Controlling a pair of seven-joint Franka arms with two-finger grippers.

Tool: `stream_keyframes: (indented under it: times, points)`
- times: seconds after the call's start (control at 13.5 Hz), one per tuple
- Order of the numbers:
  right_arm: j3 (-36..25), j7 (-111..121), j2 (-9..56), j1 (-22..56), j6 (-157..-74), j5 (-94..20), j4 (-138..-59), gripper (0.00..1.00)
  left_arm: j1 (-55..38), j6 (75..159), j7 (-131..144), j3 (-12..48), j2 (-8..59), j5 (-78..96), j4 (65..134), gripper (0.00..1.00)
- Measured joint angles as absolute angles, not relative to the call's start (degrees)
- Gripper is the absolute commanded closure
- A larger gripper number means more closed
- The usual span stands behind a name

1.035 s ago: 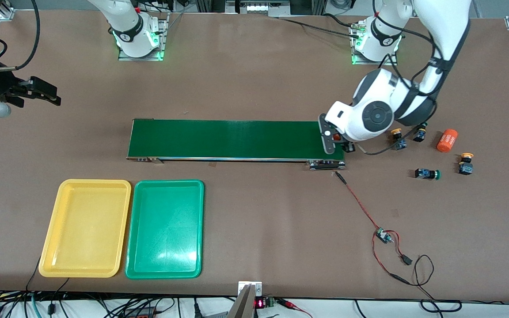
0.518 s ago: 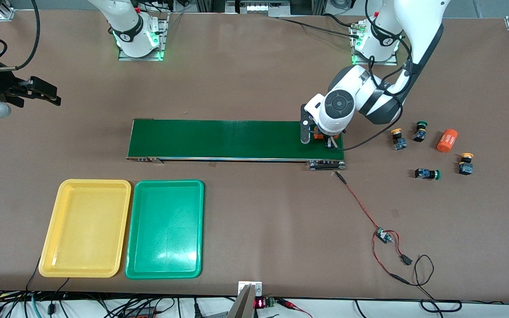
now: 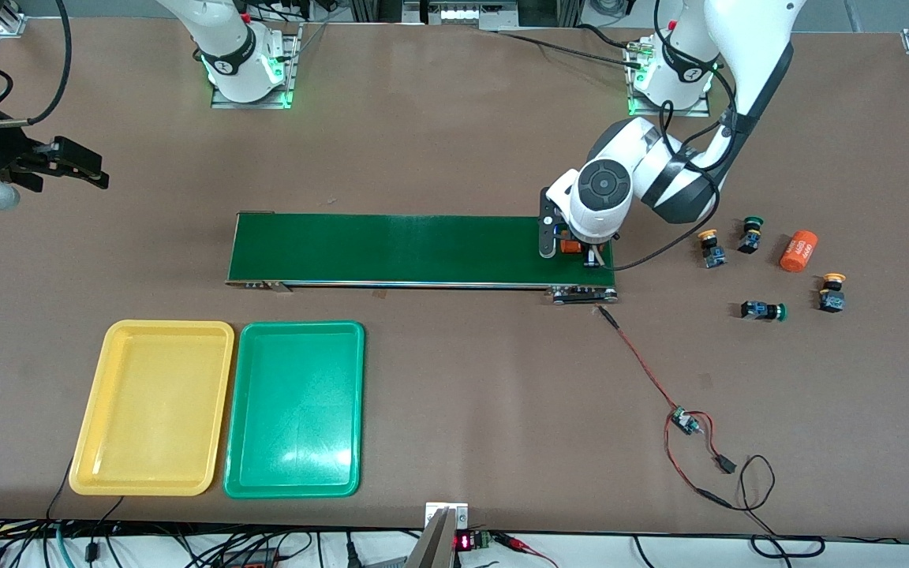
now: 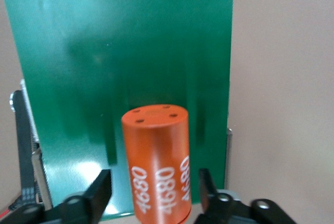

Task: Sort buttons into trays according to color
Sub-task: 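Lower the orange cylinder onto the green belt and open the left gripper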

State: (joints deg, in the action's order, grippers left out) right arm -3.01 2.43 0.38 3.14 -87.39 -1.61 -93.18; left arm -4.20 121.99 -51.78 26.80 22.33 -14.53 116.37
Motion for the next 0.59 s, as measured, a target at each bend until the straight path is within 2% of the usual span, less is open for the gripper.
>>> stream_keyframes:
  times: [0.22,0.3,0.59]
  points:
    - [-3.01,2.43,0.38,3.14,-87.39,-1.61,-93.18,0.0,-3.97,121.27,-51.71,26.71,22.05,-14.53,114.65,0.0]
    - [-3.01,2.43,0.38,3.14,-87.39,-1.61,-93.18,0.0,-3.58,118.71,-51.66,26.41,21.95,-14.54,112.31,0.0]
    - [-3.0,2.43,0.38,3.15,-87.39,-1.61,-93.19,0.0,2.91,104.88,-53.95,21.51,24.84,-14.59,92.92,0.0]
